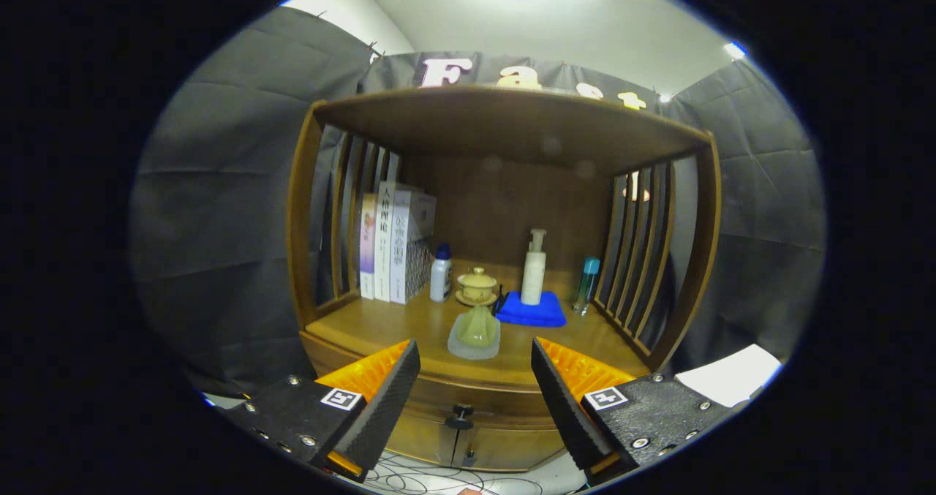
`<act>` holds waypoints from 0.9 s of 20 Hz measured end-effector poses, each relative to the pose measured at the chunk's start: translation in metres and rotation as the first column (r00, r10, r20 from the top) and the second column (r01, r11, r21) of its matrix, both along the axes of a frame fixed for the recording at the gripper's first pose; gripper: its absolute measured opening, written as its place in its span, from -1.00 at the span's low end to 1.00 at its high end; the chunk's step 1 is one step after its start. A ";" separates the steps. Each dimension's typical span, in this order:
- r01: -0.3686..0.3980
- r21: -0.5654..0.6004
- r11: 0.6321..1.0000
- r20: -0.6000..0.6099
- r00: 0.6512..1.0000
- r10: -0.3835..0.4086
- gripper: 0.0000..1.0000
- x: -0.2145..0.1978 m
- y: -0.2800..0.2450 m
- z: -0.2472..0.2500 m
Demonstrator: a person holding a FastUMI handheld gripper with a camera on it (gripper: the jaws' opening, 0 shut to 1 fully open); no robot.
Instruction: Pull open the drawer, take out the items inside it, and place them on the countertop above the cabinet.
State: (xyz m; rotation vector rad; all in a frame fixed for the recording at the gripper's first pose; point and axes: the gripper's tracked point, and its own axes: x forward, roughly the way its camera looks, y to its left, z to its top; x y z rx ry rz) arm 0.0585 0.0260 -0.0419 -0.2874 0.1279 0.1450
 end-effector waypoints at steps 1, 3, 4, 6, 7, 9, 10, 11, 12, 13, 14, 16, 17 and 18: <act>0.001 0.022 1.000 0.003 1.000 -0.001 0.89 -0.010 0.002 0.009; -0.012 0.064 0.998 0.020 1.000 0.011 0.89 -0.029 0.009 0.024; -0.023 0.076 0.997 0.017 1.000 0.022 0.90 -0.039 0.012 0.029; -0.023 0.095 0.995 0.048 0.999 0.019 0.90 -0.053 0.016 0.040; -0.021 0.097 0.995 0.056 0.998 0.016 0.90 -0.056 0.018 0.042; -0.013 0.100 0.995 0.089 0.996 0.004 0.89 -0.060 0.021 0.047; -0.003 0.100 0.995 0.111 0.994 -0.008 0.89 -0.061 0.019 0.050; 0.005 0.101 0.995 0.123 0.992 -0.017 0.89 -0.060 0.018 0.051; 0.014 0.099 0.995 0.131 0.991 -0.027 0.89 -0.060 0.016 0.050; 0.025 0.092 0.995 0.134 0.990 -0.037 0.89 -0.060 0.012 0.050; 0.037 0.081 0.996 0.145 0.988 -0.049 0.89 -0.059 0.007 0.053; 0.072 0.065 0.995 0.165 0.983 -0.082 0.89 -0.060 -0.004 0.059; 0.077 0.072 0.994 0.173 0.981 -0.089 0.89 -0.062 -0.005 0.062; 0.073 0.081 0.994 0.180 0.980 -0.087 0.89 -0.061 -0.003 0.065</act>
